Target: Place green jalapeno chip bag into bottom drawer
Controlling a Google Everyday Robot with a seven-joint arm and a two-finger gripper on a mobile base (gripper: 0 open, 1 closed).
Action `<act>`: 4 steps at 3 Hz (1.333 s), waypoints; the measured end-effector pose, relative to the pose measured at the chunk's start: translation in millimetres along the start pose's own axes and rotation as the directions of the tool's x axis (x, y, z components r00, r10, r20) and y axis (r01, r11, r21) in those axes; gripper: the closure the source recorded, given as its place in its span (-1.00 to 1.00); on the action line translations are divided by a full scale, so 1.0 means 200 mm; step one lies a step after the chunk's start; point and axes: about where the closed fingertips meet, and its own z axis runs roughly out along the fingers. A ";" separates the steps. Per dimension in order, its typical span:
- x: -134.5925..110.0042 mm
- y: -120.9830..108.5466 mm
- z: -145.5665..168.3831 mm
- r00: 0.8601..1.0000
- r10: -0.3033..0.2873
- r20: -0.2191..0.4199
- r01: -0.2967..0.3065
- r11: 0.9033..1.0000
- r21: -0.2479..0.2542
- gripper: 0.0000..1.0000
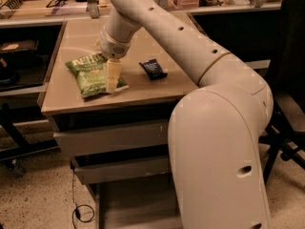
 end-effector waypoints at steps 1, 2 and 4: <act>0.03 -0.02 0.06 1.000 0.003 0.008 -0.003 1.000 -0.015 -1.00; 0.04 -0.02 0.09 1.000 -0.004 0.003 0.004 1.000 -0.025 -0.62; 0.04 -0.02 0.09 1.000 -0.004 0.003 0.004 1.000 -0.025 0.31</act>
Offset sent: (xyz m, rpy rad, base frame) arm 0.0121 0.0034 -0.0293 -0.0281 0.0176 0.0284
